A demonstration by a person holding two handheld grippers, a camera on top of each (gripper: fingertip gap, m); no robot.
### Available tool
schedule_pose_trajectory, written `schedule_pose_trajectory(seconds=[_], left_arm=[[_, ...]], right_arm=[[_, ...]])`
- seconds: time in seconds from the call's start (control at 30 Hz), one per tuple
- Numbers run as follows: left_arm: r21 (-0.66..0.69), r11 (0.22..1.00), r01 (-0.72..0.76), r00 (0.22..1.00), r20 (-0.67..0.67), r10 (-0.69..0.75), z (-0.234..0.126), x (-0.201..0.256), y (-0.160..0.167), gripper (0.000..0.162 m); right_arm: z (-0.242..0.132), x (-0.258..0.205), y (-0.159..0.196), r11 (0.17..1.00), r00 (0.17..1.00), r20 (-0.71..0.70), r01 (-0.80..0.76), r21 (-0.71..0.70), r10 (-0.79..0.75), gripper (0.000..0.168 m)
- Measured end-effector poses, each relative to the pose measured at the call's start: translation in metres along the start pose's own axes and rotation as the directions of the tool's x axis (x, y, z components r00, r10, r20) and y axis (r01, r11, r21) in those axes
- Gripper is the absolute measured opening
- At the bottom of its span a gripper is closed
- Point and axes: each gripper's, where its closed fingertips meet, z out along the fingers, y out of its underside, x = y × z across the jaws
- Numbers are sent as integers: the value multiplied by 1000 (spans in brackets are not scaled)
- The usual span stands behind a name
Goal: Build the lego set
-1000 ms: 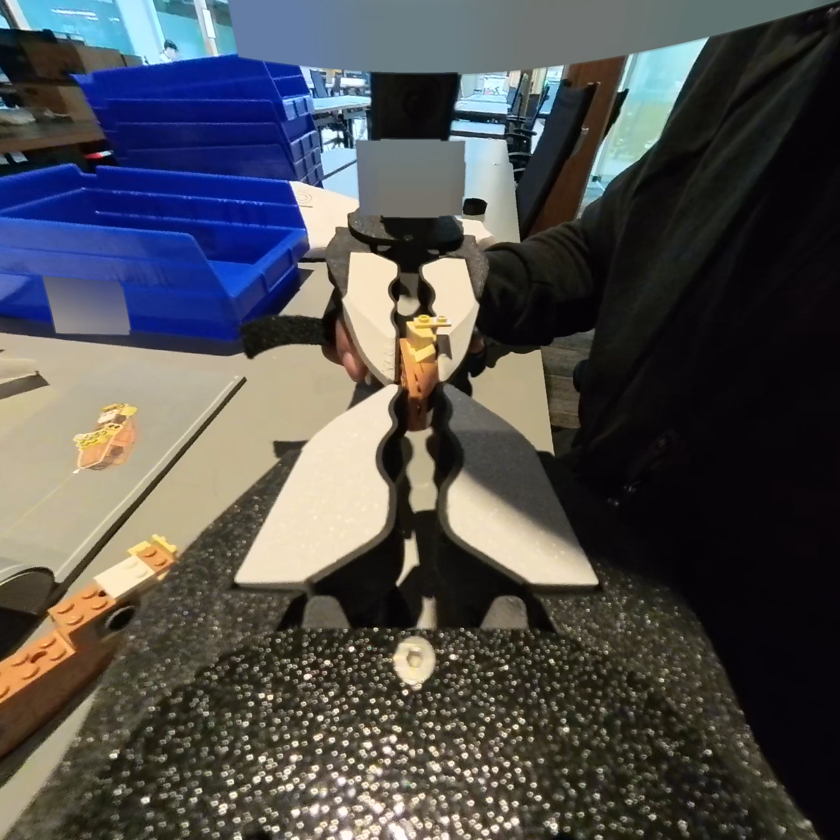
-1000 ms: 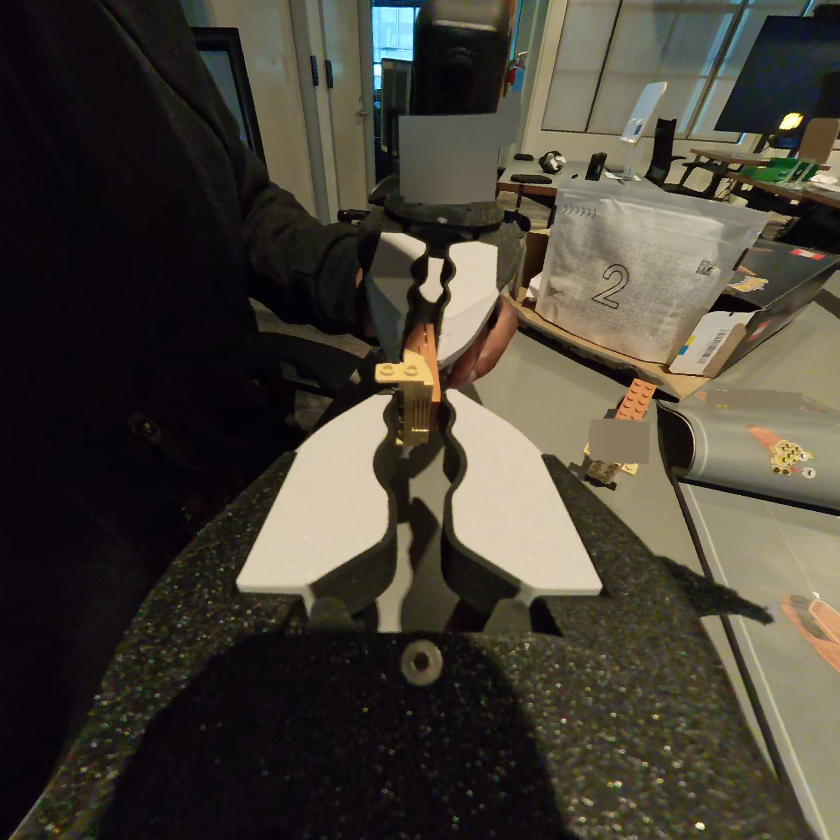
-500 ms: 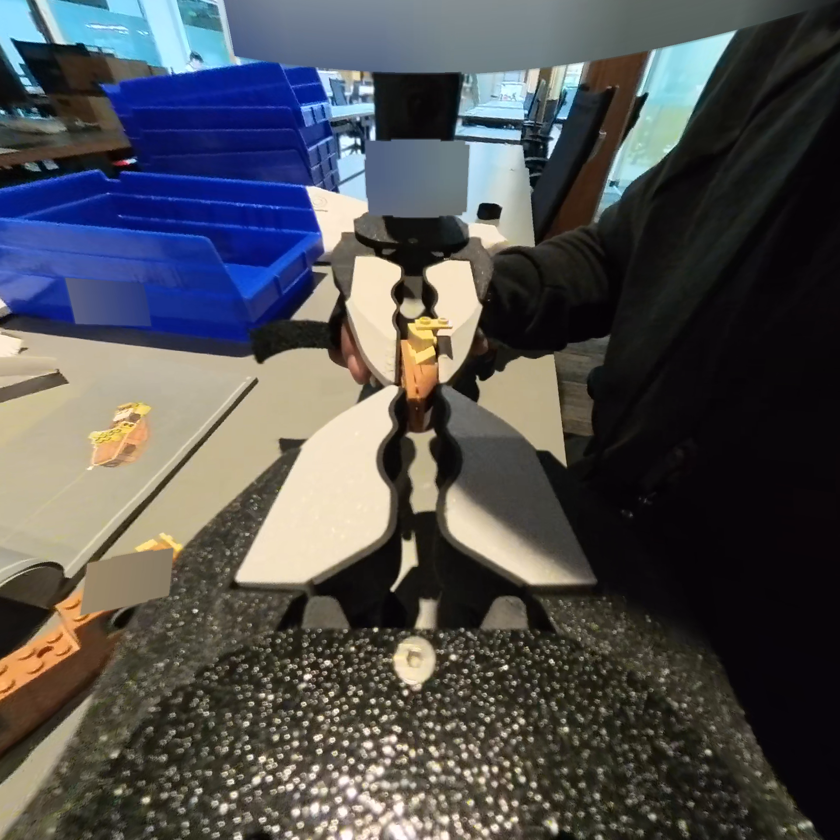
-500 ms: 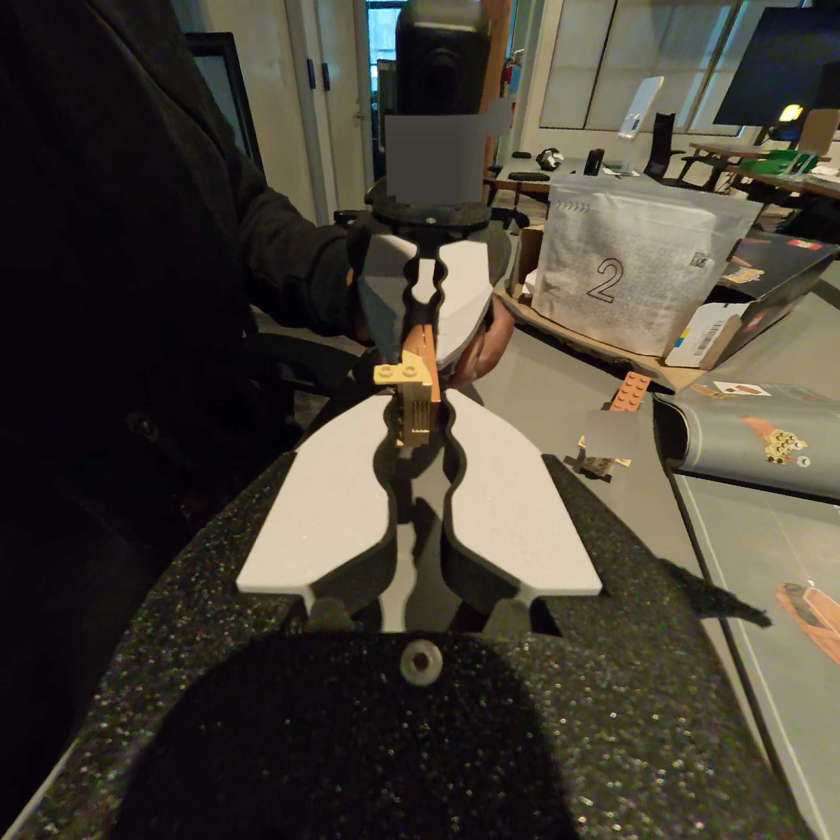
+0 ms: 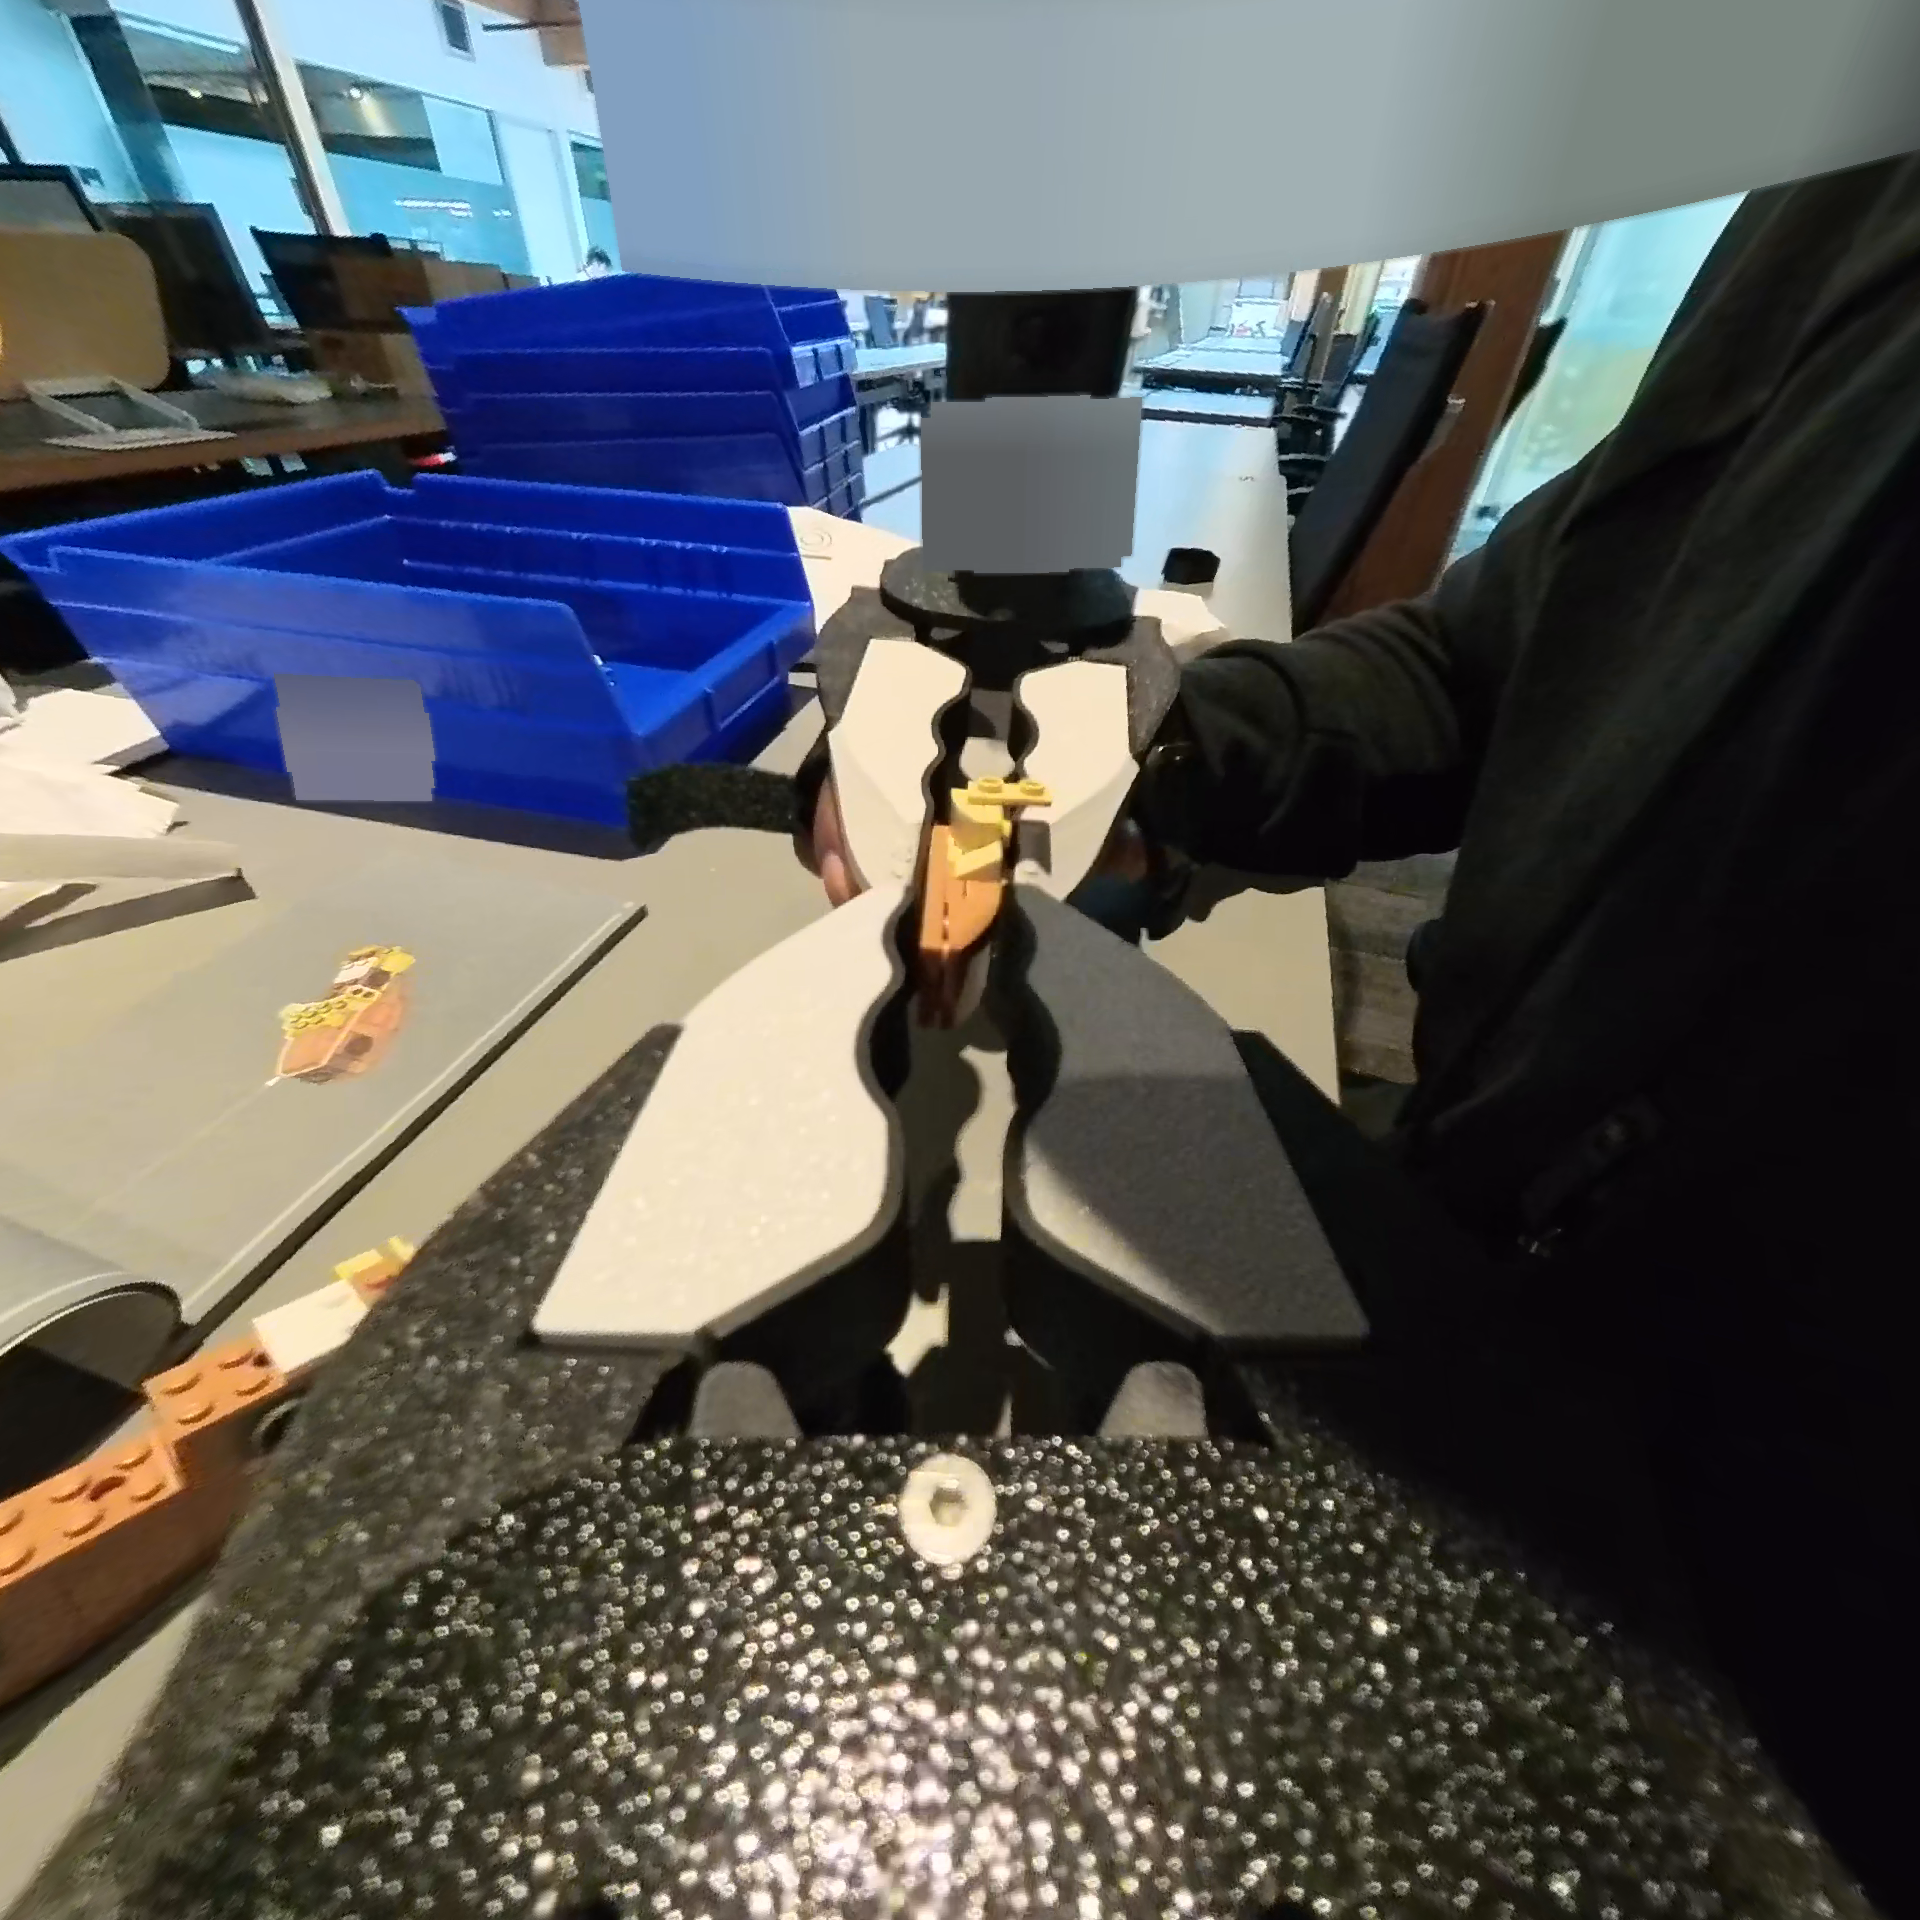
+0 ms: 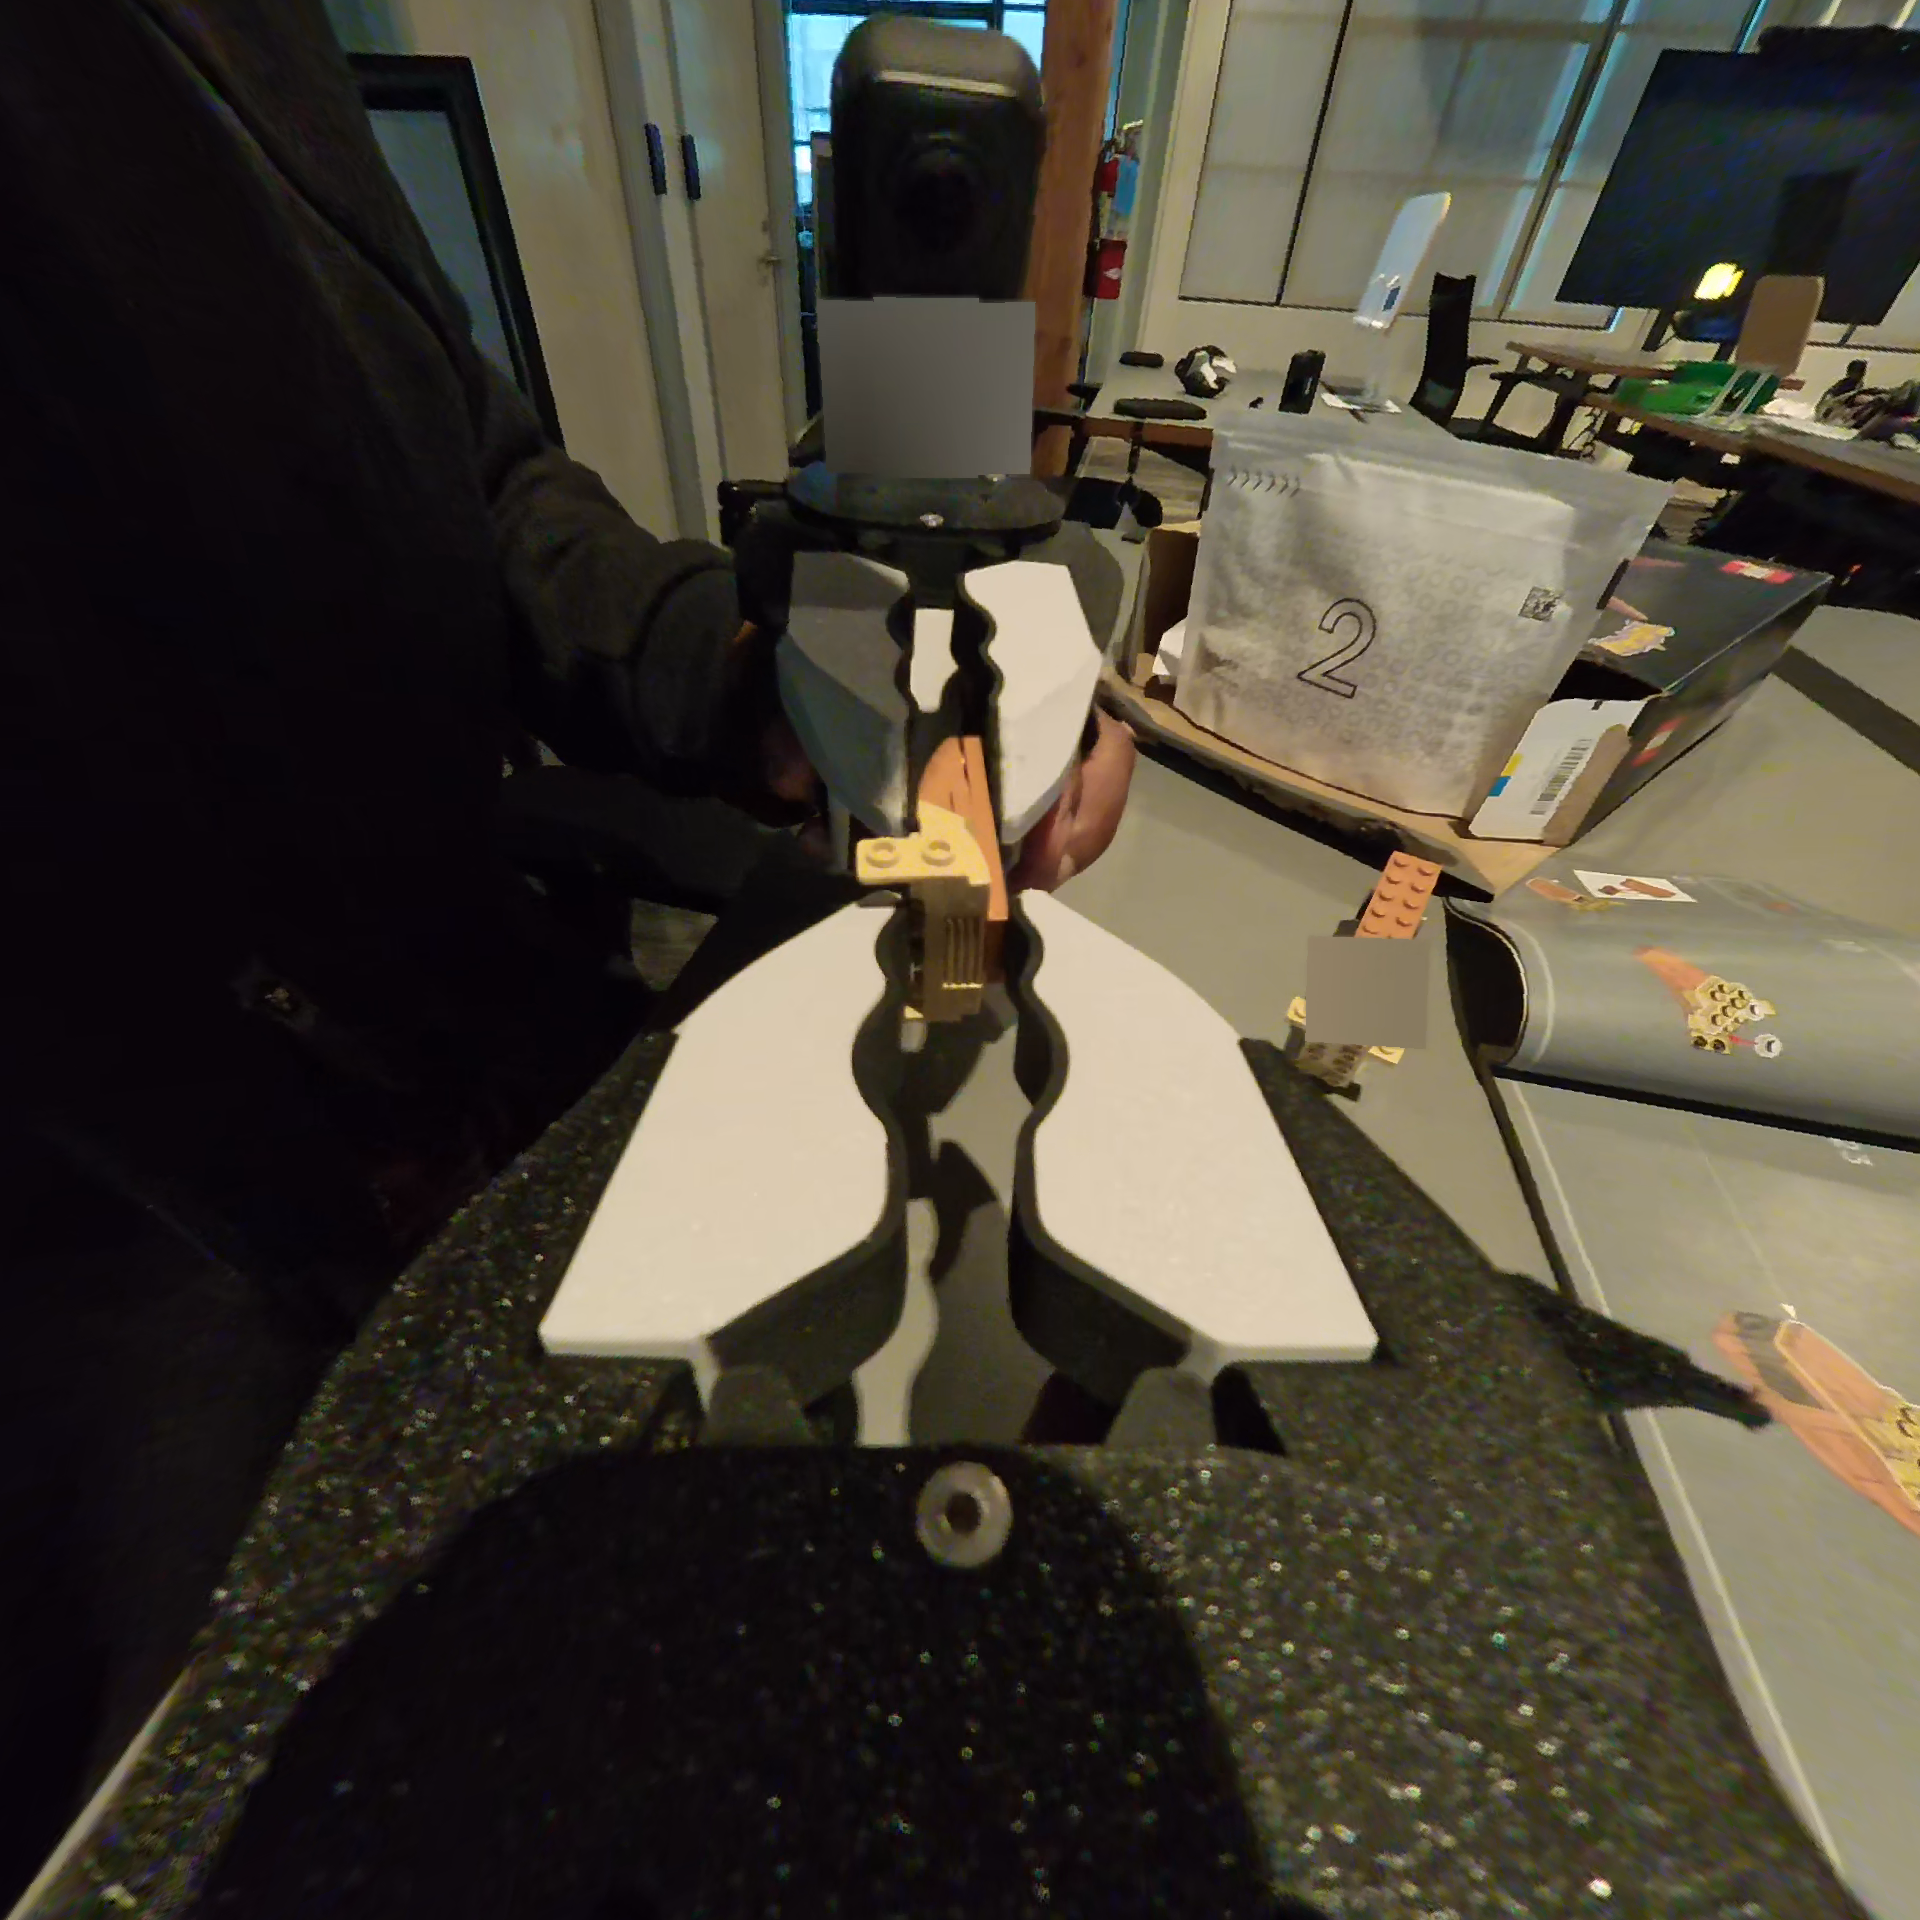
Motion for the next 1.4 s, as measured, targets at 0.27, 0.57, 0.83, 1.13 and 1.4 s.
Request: schedule_pose_trajectory(seconds=[0.27, 0.57, 0.83, 1.13, 1.4], left_arm=[[-4, 1000, -22, 1000, -2, 22, 0, 1, 2, 12], [8, 1000, -2, 1000, 0, 2, 2, 0, 1, 12], [45, 998, 45, 997, 59, -47, 0, -9, -4, 33], [181, 967, 179, 982, 22, -185, 3, -12, -7, 13], [215, 965, 151, 988, -9, -153, 4, -8, -13, 12]], right_arm=[[1, 0, 2, 1000, 1000, -4, -1, -9, 1, 17], [0, 2, 2, 1000, 1000, 2, -25, -2, 25, 17], [-3, 11, -5, 981, 984, 17, -179, 79, 178, 16], [-5, 13, -12, 971, 980, 17, -201, 129, 201, 17], [-6, 11, -15, 966, 978, 37, -211, 151, 207, 17]])
